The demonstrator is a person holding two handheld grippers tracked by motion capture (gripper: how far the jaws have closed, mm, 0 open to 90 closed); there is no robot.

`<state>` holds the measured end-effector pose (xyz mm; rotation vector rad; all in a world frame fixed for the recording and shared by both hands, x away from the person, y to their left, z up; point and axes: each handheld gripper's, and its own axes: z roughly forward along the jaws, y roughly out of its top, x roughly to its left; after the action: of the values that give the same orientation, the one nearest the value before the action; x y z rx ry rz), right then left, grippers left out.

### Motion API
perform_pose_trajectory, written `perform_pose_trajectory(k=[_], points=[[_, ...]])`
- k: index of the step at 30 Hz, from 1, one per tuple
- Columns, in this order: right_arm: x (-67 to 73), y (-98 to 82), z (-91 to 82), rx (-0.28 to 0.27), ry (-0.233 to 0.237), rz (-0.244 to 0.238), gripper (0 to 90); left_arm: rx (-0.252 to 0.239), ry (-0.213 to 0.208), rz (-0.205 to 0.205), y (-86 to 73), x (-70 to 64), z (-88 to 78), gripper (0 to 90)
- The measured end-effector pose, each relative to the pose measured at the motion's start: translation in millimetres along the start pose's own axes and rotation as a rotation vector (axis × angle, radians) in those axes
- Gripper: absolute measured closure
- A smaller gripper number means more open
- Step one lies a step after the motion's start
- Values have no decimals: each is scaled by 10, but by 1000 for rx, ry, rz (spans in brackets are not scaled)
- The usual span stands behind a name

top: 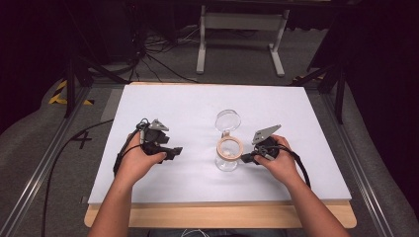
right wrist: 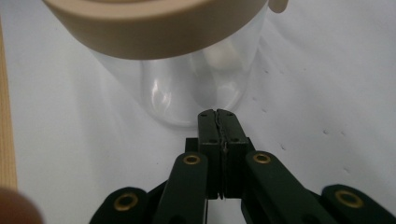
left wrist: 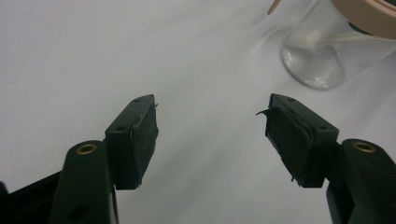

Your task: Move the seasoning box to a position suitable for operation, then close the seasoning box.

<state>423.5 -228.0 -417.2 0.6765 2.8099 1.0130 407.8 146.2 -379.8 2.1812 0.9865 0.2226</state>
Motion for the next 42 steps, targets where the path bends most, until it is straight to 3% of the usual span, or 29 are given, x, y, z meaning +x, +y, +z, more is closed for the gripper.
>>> perform_pose_trajectory(k=[6,14,20,26,29,35,38,42], points=[[55,36,40,11,20,-22,900,6,-9,5,2,-3,9,345],[29,24,-3,-1,4,-13,900,-10,-35,5,34,-43,1,373],[-17,-8,-197,-59,-18,14,900,-45,-106,20,100,-124,-19,509],[-39,-43,-322,-94,-31,33,900,-71,-161,38,182,-202,11,754],[-44,-59,-368,-107,-38,40,900,-93,-213,39,233,-262,46,850],[-41,-41,-439,-140,-32,45,900,-156,-278,56,330,-431,117,898],[-27,-10,-472,-149,-30,47,900,-169,-285,89,375,-521,153,899],[-45,48,-549,-181,-32,50,900,-178,-293,101,416,-598,219,898]])
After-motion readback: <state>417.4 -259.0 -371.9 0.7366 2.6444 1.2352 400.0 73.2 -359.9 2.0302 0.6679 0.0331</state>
